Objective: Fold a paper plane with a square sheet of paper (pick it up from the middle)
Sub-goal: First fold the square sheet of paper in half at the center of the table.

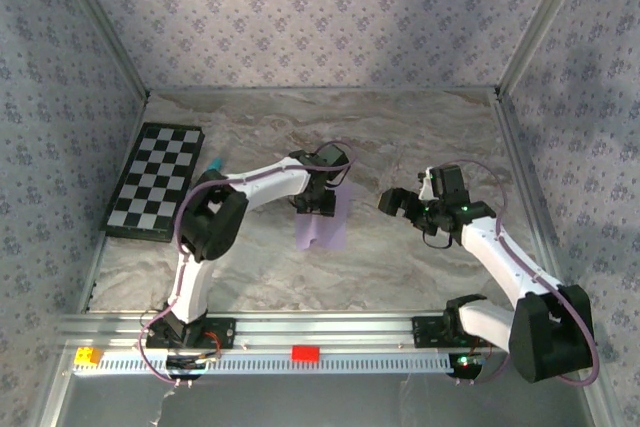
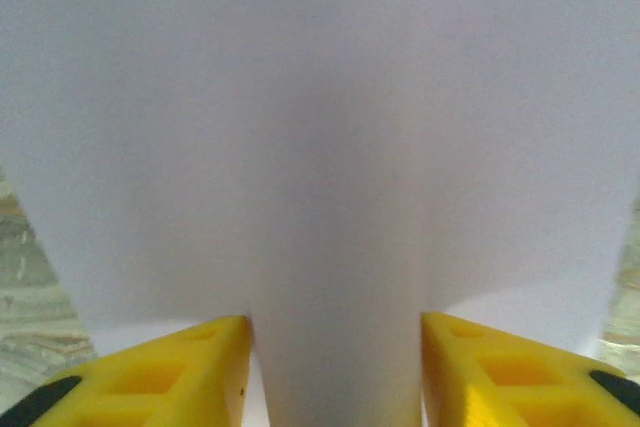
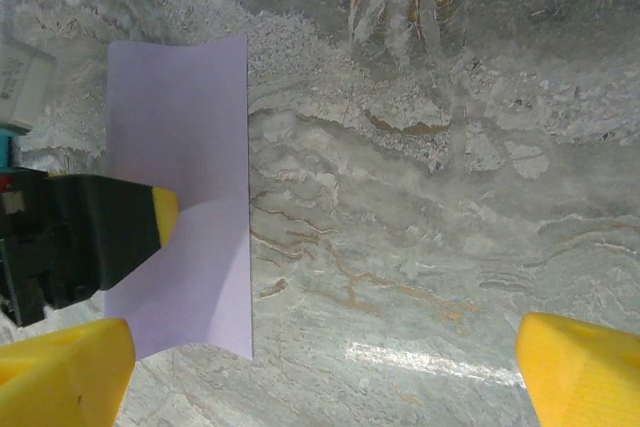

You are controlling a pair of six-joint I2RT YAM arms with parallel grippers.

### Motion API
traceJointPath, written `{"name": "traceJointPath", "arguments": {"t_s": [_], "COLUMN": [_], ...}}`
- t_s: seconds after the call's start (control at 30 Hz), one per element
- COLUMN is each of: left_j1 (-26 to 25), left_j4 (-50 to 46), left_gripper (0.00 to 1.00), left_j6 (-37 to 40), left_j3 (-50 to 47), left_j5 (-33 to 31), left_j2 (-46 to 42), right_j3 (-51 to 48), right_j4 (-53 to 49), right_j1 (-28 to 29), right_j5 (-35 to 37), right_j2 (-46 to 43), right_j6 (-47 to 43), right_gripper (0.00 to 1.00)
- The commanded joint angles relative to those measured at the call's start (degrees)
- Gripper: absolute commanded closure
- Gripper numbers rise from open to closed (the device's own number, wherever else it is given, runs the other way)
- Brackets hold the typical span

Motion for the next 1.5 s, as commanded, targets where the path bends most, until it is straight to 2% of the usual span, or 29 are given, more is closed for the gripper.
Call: {"name": "traceJointPath", "arguments": {"t_s": [0.0, 0.07, 0.13, 0.43, 0.63, 0.7, 0.93, 1.3, 1.47], "left_j1": [-0.30, -0.26, -0.18, 1.48, 1.55, 1.55, 1.50, 1.50, 1.25], "left_j4": [3.90, 5.89, 7.93, 29.99, 48.49, 53.73, 54.50, 52.52, 48.34], "left_gripper": [0.59, 0.65, 0.65, 0.63, 0.62, 0.62, 0.62, 0.60, 0.55], "left_j6": [-0.34, -0.67, -1.60, -13.69, -24.05, -27.19, -26.99, -24.69, -22.44], "left_j3": [-1.70, -2.68, -3.41, -11.09, -17.91, -20.40, -25.25, -30.21, -29.62], "left_j5": [-0.01, 0.89, 2.90, 25.36, 32.59, 32.93, 28.43, 22.40, 19.97], "left_j2": [-5.06, -6.64, -7.98, -11.75, -10.82, -10.04, -9.11, -9.12, -9.57], "right_j3": [1.10, 1.15, 1.24, -0.28, -2.90, -2.89, -2.63, -2.04, -2.03], "right_j4": [-1.72, -2.08, -2.60, 0.03, 5.60, 6.00, 7.16, 7.56, 7.48], "right_j1": [0.30, 0.17, -0.12, -1.45, -2.06, -1.99, -2.04, -0.07, 0.64], "right_j5": [1.67, 2.59, 3.76, 7.90, 0.32, -1.67, -7.32, -7.62, -7.25], "right_j2": [-1.36, -1.89, -2.49, -9.85, -12.53, -12.07, -8.28, -3.64, -2.73], "right_j6": [1.40, 1.70, 1.73, 4.39, 3.57, 3.49, 3.32, 3.77, 3.68], "right_gripper": [0.00, 0.00, 0.00, 0.00, 0.00, 0.00, 0.03, 0.05, 0.05]}}
